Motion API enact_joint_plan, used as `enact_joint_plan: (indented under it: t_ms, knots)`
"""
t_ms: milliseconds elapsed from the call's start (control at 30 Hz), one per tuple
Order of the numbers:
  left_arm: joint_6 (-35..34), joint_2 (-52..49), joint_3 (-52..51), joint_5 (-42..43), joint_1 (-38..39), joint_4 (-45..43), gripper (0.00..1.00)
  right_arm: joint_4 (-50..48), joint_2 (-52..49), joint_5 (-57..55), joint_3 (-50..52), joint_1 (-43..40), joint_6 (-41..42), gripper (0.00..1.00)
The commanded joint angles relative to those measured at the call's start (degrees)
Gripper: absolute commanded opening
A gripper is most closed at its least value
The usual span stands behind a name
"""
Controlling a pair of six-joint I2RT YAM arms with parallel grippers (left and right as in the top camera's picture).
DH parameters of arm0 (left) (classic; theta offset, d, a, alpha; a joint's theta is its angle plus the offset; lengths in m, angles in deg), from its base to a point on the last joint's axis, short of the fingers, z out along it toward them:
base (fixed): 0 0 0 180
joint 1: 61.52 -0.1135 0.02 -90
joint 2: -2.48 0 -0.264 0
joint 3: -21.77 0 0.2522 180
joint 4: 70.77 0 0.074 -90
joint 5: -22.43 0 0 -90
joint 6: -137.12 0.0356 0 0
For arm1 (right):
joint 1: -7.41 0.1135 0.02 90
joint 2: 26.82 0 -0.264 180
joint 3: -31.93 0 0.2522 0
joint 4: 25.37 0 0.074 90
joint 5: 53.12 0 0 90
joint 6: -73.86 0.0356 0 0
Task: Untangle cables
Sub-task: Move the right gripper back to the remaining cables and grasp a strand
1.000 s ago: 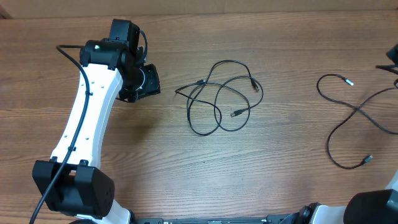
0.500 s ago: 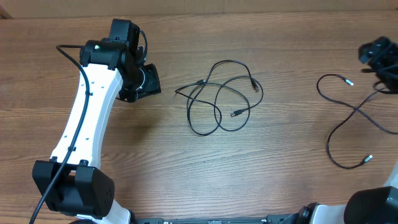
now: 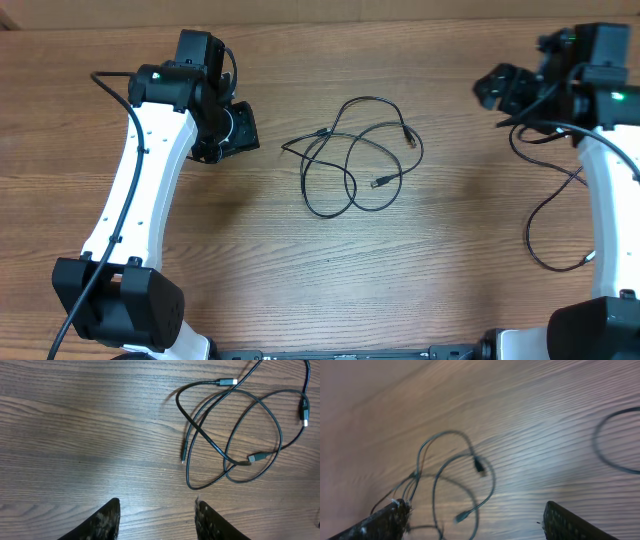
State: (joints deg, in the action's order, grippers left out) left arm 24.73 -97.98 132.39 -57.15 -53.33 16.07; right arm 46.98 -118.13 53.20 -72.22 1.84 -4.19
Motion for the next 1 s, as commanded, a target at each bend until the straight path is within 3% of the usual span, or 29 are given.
enact_joint_plan:
  t_ms: [0, 767, 967]
  knots:
    - [-0.3, -0.3, 0.6, -0.6, 0.3, -0.1, 0.48, 0.6, -1.8, -0.2, 0.4, 3.2, -0.5, 0.84]
    - [-0.3, -0.4, 0.6, -2.4, 0.3, 0.0, 0.49, 5.2, -13.2, -3.2, 0.4, 16.2, -0.8, 0.86]
    - [-3.8, -0.4, 0.6, -10.3, 0.0, 1.6, 0.49, 3.3, -13.5, -3.2, 0.4, 22.0, -6.3, 0.89]
